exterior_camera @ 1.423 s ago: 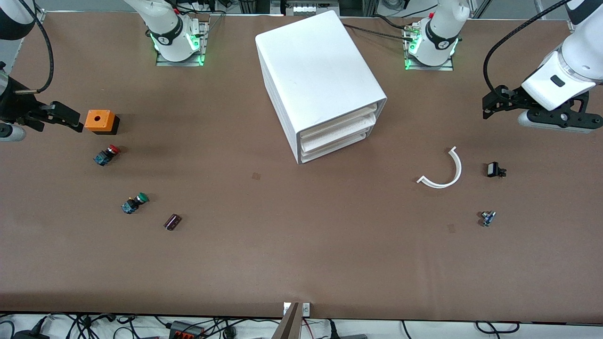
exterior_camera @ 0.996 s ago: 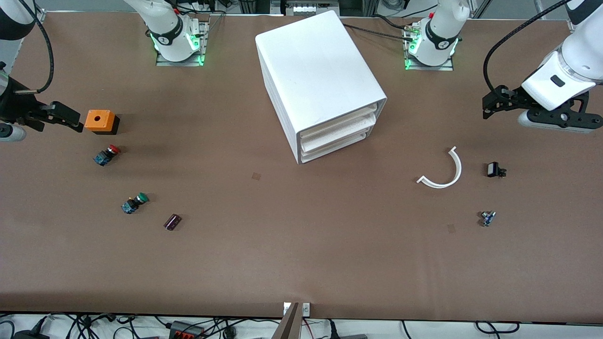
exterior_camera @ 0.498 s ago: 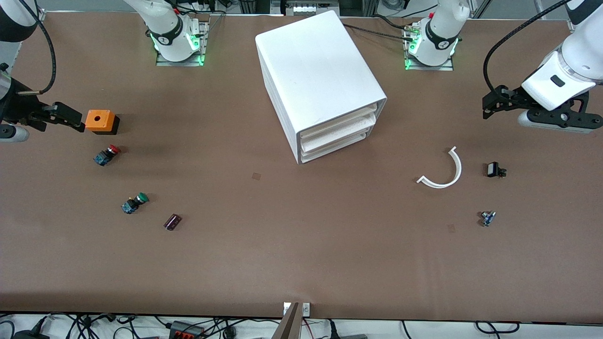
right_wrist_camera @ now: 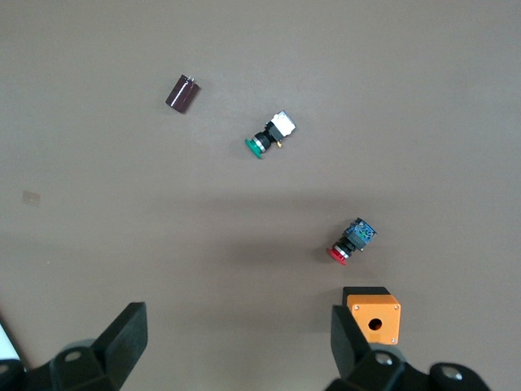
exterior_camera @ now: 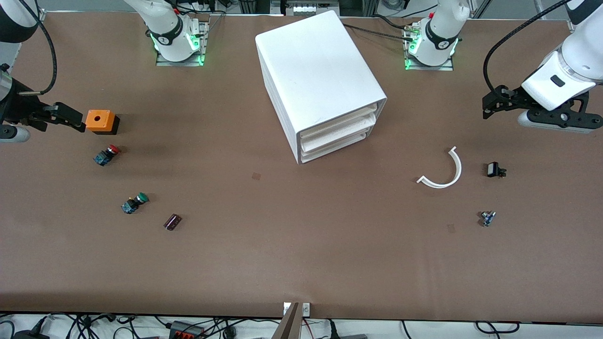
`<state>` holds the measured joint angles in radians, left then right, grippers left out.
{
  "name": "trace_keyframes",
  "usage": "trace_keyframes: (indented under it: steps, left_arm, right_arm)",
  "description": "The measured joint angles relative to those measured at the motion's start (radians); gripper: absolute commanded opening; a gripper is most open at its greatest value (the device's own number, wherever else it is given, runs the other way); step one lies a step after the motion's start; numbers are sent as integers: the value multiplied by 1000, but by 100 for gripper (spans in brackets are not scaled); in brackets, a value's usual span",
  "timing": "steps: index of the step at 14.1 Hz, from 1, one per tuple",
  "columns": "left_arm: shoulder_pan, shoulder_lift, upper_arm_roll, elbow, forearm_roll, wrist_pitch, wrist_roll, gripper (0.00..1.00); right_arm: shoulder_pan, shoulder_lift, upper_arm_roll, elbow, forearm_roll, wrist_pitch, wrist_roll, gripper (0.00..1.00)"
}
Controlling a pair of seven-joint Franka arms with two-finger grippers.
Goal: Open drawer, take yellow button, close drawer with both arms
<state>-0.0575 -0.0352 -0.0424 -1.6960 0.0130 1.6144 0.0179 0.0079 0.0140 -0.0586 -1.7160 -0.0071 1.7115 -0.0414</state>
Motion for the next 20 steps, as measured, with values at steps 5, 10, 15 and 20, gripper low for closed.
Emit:
trace_keyframes:
  steps: [5, 10, 15, 20]
  left_arm:
    - [0, 0, 0, 0, 0, 0, 0, 100]
    - [0, 0, 0, 0, 0, -6, 0, 100]
    - [0, 6, 0, 17, -28, -106, 0, 100]
    - [-1, 82, -2, 58, -323, -344, 2, 100]
  right_arm:
    - [0, 0, 0, 0, 0, 0, 0, 100]
    - [0, 0, 1, 0, 0, 0, 0, 100]
    - [0, 0, 1, -1, 0, 0, 0, 100]
    - [0, 1, 1, -1, 0, 0, 0, 100]
